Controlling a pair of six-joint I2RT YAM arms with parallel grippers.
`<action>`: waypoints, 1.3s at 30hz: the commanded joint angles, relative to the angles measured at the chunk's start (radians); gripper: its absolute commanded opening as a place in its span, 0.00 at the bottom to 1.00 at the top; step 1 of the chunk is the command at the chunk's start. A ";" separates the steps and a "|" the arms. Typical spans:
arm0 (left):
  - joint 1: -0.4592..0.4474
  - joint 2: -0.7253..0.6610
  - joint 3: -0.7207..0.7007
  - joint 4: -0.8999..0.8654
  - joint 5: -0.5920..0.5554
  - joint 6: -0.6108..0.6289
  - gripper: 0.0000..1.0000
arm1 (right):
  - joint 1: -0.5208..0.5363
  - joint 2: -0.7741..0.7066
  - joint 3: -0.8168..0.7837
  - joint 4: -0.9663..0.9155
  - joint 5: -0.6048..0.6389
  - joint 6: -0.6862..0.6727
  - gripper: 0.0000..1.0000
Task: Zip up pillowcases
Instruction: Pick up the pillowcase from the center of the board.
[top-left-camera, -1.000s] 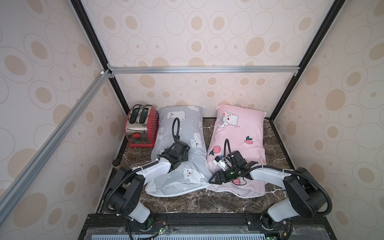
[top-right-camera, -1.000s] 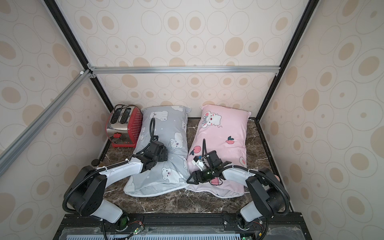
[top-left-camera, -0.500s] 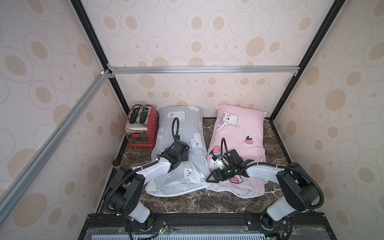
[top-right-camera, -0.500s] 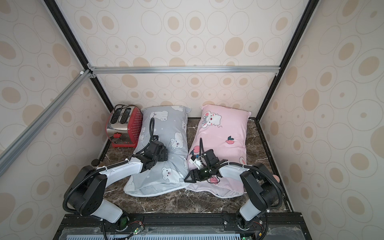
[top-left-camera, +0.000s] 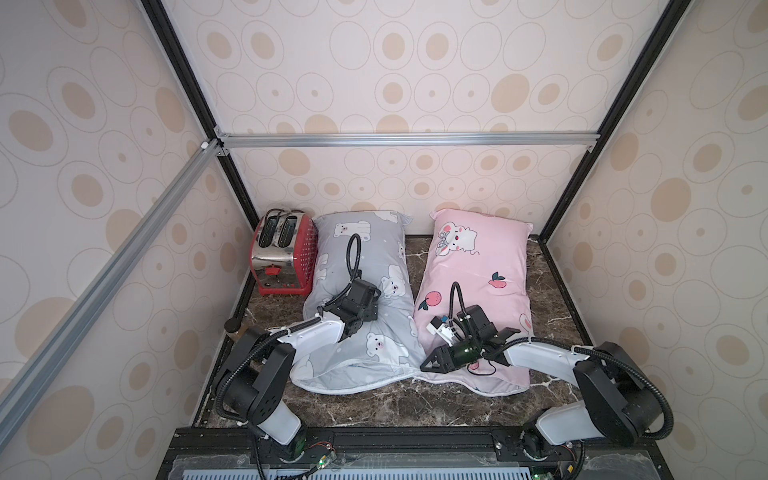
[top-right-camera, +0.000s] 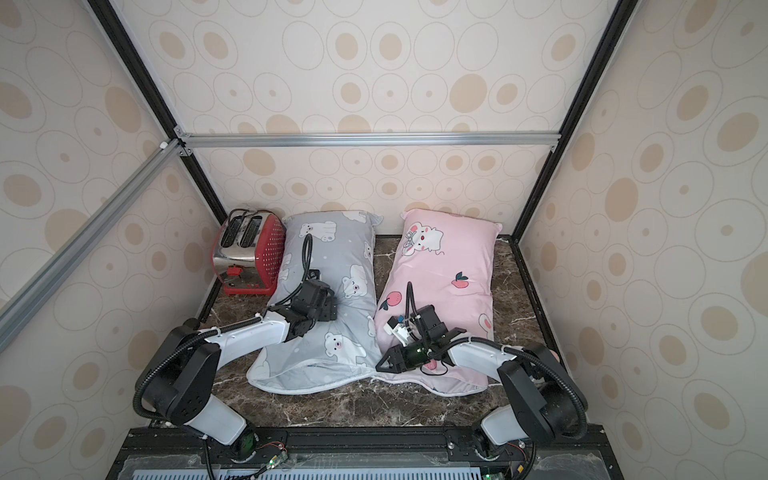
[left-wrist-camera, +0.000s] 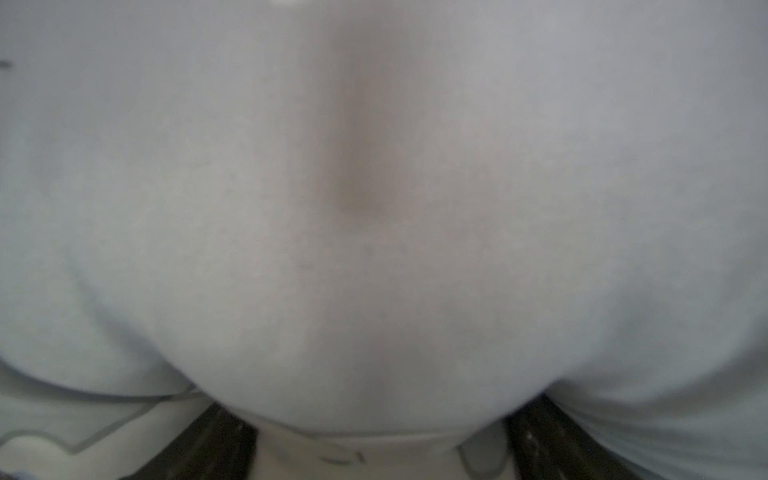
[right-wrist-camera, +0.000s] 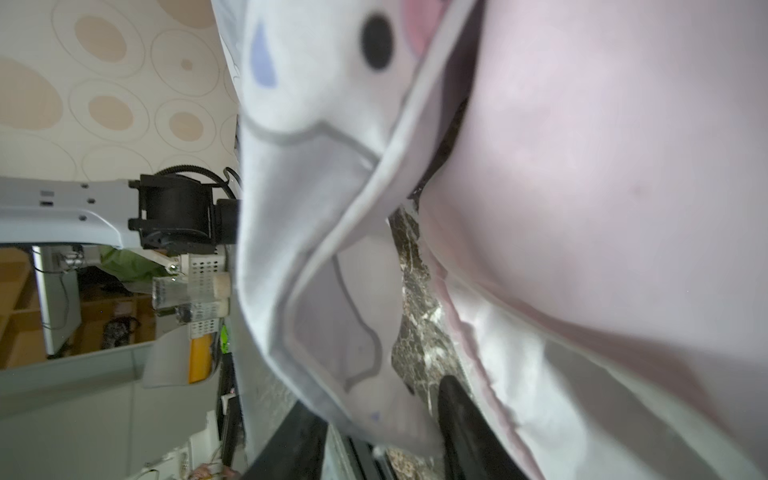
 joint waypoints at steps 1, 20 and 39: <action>0.021 0.074 -0.020 -0.090 0.044 0.006 0.92 | -0.006 0.000 -0.003 0.006 -0.009 0.015 0.34; 0.004 -0.262 0.088 -0.291 -0.037 0.017 0.99 | -0.006 -0.097 -0.059 0.047 0.028 0.203 0.00; -0.266 -0.598 -0.191 -0.289 0.497 -0.444 0.09 | 0.019 -0.112 0.058 -0.092 0.104 0.246 0.00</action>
